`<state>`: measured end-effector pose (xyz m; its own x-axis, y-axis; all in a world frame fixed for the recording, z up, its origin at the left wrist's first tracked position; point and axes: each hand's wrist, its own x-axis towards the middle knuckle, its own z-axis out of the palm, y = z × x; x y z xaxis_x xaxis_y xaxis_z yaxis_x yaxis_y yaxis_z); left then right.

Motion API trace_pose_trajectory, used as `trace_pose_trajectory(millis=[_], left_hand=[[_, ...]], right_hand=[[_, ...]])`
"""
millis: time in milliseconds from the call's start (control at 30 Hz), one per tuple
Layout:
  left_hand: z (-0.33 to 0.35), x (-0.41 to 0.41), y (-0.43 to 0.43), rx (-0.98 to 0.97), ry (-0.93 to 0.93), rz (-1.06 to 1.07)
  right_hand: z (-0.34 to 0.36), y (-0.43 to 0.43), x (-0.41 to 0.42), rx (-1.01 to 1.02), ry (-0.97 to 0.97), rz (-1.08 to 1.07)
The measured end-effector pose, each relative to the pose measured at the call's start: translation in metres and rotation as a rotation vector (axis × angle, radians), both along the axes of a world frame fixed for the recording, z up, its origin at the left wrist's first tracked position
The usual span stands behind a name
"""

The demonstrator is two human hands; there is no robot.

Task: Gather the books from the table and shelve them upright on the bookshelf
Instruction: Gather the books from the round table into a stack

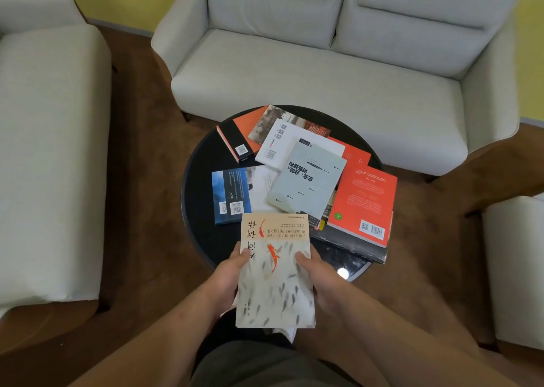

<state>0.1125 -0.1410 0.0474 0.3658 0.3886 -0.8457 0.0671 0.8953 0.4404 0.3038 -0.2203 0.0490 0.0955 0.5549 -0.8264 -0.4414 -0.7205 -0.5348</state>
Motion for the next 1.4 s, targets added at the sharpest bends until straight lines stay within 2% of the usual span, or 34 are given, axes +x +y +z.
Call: trace_pose_trajectory(millis=[200,400,500,567,633,700,733,800,867,967,1133,1267,1400], left_hand=[[-0.007,0.006,0.000,-0.100,-0.126,0.071],[0.002,0.012,0.011,0.094,0.051,-0.115],[0.009,0.011,0.018,0.168,0.123,-0.215],[0.014,0.014,0.027,0.219,0.167,-0.206],[0.023,0.030,0.041,0.308,0.233,-0.116],[0.033,0.054,0.062,0.469,0.318,-0.081],[0.037,0.067,0.074,0.582,0.393,-0.142],[0.030,0.091,0.100,0.756,0.521,-0.345],[0.020,0.113,0.121,0.723,0.508,-0.494],[0.008,0.136,0.145,0.617,0.531,-0.698],[-0.003,0.158,0.158,0.527,0.382,-0.506],[-0.008,0.167,0.152,0.535,0.412,-0.458],[0.002,0.166,0.149,0.610,0.378,-0.461]], right_hand=[[-0.008,-0.001,-0.004,-0.028,0.103,-0.077],[-0.007,0.001,0.000,-0.031,0.039,-0.038],[-0.001,0.002,0.008,-0.025,-0.005,0.094],[0.005,0.003,0.022,-0.051,-0.061,0.202],[0.008,0.004,0.046,-0.051,-0.176,0.188],[0.009,0.009,0.078,-0.068,-0.407,0.053],[0.004,0.011,0.099,-0.096,-0.555,0.007],[-0.006,0.014,0.134,-0.239,-0.827,0.067],[-0.022,0.015,0.159,-0.392,-0.959,0.165],[-0.031,0.020,0.166,-0.471,-0.962,0.089],[-0.039,0.018,0.171,-0.445,-0.880,-0.026],[-0.037,0.007,0.182,-0.348,-0.814,-0.155],[-0.027,0.004,0.187,-0.316,-0.782,-0.170]])
